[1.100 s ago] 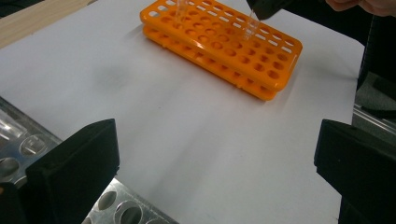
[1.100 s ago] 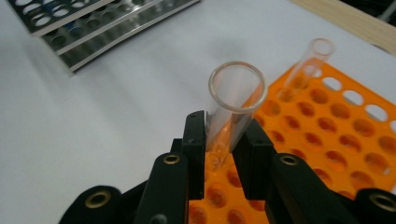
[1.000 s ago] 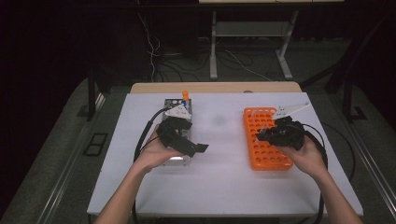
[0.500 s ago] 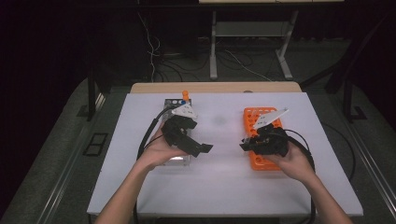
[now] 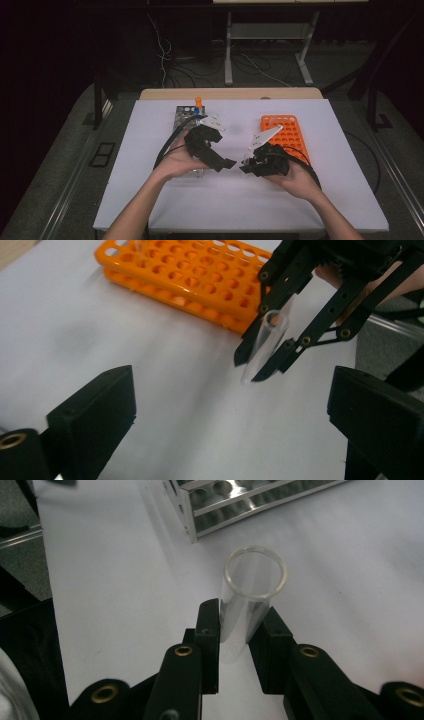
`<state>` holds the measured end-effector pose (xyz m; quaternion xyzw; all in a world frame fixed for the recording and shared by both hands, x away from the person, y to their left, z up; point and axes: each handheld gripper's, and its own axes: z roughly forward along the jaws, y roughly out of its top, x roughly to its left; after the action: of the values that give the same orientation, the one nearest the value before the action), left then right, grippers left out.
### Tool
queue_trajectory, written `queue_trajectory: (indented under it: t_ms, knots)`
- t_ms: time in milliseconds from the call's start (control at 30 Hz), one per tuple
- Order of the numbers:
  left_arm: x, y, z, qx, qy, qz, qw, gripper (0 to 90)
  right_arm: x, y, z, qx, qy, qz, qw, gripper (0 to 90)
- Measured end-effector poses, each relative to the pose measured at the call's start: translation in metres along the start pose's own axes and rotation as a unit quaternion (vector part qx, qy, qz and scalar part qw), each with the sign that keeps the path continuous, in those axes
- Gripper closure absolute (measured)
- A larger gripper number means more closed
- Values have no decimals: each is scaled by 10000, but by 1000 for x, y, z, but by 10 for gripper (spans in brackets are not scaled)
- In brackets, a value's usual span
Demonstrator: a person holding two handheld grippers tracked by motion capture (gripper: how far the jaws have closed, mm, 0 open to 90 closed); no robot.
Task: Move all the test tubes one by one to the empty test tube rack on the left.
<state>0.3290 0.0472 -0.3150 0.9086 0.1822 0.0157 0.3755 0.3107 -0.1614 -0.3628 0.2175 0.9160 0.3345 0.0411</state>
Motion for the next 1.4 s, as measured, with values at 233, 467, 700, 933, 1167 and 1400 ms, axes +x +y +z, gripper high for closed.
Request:
queue_trajectory:
  t_ms: [233, 467, 700, 933, 1167, 1400]
  knots:
    - [-5, 2, 11, 301, -162, 265, 9991, 144, 11, 7, 10, 3, 111, -218, 9997, 747]
    - [-7, 3, 15, 412, -416, 483, 9971, 358, 19, 12, 15, -22, 190, -305, 9994, 747]
    - [-10, 4, 17, 519, -592, 605, 9951, 623, 21, 13, 20, 2, 221, -344, 9992, 746]
    - [-9, 4, 17, 616, -637, 639, 9940, 741, 22, 13, 21, 26, 278, -304, 9991, 745]
    - [-3, 5, 9, 539, -558, 534, 9956, 744, 20, 12, 16, -111, 240, -216, 9994, 599]
    - [3, 8, -6, 407, -395, 452, 9974, 744, 10, 7, -1, -422, 47, -46, 9991, 423]
